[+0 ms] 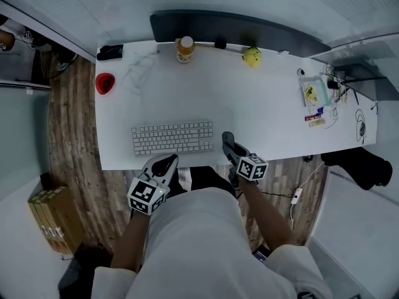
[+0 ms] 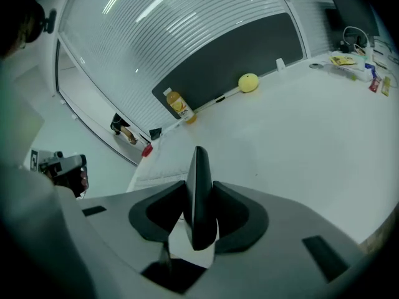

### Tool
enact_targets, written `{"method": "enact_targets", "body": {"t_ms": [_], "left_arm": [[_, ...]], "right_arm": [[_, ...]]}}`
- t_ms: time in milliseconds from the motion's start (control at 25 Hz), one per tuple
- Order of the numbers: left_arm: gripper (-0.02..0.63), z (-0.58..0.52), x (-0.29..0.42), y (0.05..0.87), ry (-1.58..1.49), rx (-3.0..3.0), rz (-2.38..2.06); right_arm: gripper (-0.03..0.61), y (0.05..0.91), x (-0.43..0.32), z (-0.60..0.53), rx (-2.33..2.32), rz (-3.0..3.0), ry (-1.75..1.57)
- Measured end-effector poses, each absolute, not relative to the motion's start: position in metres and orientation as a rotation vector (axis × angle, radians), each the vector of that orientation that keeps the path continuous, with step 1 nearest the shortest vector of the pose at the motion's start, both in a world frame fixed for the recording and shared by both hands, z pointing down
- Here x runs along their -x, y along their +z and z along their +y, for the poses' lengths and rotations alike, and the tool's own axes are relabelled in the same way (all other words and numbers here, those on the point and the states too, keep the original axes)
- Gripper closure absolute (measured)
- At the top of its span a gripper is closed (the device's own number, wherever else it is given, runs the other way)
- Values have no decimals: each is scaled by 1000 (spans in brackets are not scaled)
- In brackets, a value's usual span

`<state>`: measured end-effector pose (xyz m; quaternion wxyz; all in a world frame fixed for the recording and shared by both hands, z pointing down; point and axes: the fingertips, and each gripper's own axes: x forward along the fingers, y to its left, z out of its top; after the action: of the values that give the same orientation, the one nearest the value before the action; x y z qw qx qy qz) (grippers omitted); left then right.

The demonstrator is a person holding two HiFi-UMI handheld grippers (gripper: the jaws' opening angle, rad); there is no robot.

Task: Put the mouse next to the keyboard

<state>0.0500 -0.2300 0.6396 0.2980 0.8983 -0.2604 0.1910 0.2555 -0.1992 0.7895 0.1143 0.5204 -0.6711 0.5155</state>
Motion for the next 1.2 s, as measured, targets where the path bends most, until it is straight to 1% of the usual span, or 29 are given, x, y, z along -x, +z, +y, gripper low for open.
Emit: {"method": "enact_targets", "body": {"t_ms": [440,720,920,1200], "left_arm": [[595,-220,-55,653,550,-2296,-840],[595,-214,-55,656,565,-2250,-909],[595,-210,-56,657,572,-2224,-951],[595,-206,-58,655,570,-2218,-993]], "right_arm": [[425,842,-250,-212,-1379,-1949,1480],[425,854,-241,-222,-1329,-1969,1498],[425,861,-244,-226,-1318,-1950,1427],[337,861,-247,-226,-1208,-1952,1142]]}}
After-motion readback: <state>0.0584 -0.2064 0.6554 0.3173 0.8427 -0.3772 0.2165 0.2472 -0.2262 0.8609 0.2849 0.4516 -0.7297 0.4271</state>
